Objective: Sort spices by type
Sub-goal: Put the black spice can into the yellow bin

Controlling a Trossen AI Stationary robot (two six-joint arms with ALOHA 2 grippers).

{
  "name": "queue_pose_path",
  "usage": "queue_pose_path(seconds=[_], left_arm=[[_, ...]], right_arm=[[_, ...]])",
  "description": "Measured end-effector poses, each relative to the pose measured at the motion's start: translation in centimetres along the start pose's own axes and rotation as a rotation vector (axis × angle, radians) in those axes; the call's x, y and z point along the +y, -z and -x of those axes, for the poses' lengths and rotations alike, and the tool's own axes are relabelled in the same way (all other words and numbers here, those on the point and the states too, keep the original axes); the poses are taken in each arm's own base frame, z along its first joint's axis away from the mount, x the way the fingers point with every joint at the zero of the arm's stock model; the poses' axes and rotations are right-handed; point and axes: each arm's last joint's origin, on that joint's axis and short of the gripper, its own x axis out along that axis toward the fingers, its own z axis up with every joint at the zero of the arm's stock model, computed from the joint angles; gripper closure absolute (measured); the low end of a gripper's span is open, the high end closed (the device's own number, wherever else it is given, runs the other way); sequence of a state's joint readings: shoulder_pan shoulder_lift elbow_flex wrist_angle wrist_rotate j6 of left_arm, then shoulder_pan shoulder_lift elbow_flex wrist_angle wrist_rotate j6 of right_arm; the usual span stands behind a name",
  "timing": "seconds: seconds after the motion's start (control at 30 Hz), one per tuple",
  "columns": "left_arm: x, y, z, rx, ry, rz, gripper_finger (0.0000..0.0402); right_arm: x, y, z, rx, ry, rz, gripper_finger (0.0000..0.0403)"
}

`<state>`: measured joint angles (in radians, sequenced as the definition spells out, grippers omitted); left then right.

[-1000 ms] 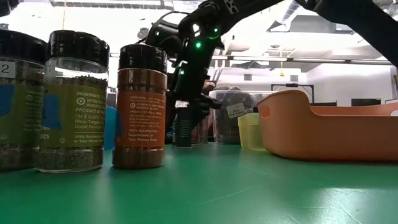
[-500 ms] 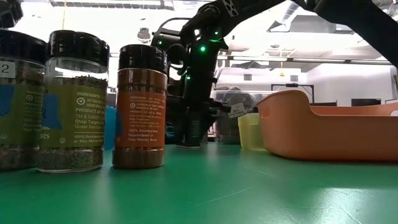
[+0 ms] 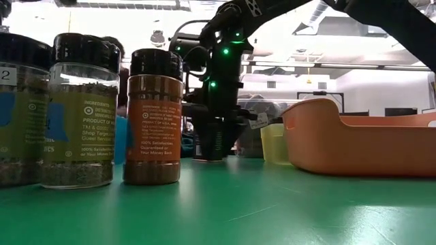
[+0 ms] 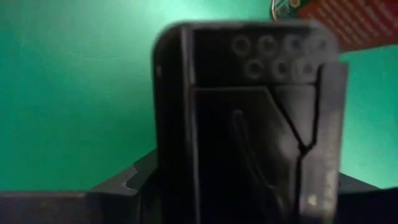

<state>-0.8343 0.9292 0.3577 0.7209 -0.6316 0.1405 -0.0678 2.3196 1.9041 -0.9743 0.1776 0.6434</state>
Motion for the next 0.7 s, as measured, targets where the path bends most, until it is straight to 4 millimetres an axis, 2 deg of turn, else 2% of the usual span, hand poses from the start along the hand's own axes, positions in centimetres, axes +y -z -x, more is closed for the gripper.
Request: queue_pose_path(seconds=[0.23,0.57,0.7], left_arm=[[0.1,1.6,-0.1,0.144,-0.012,0.031,0.0217],[0.2,1.5,0.0,0.134,-0.027,0.097,0.0217],[0.6,0.5,0.9,0.107,-0.017,0.154,0.0217]], right_arm=[[0.3,0.2,0.1,-0.003,-0.007,0.022,0.0143],[0.5,0.3,0.2,-0.003,-0.011,0.035,0.0143],[0.7,0.7,0.3,0.008,-0.006,0.046,0.0143]])
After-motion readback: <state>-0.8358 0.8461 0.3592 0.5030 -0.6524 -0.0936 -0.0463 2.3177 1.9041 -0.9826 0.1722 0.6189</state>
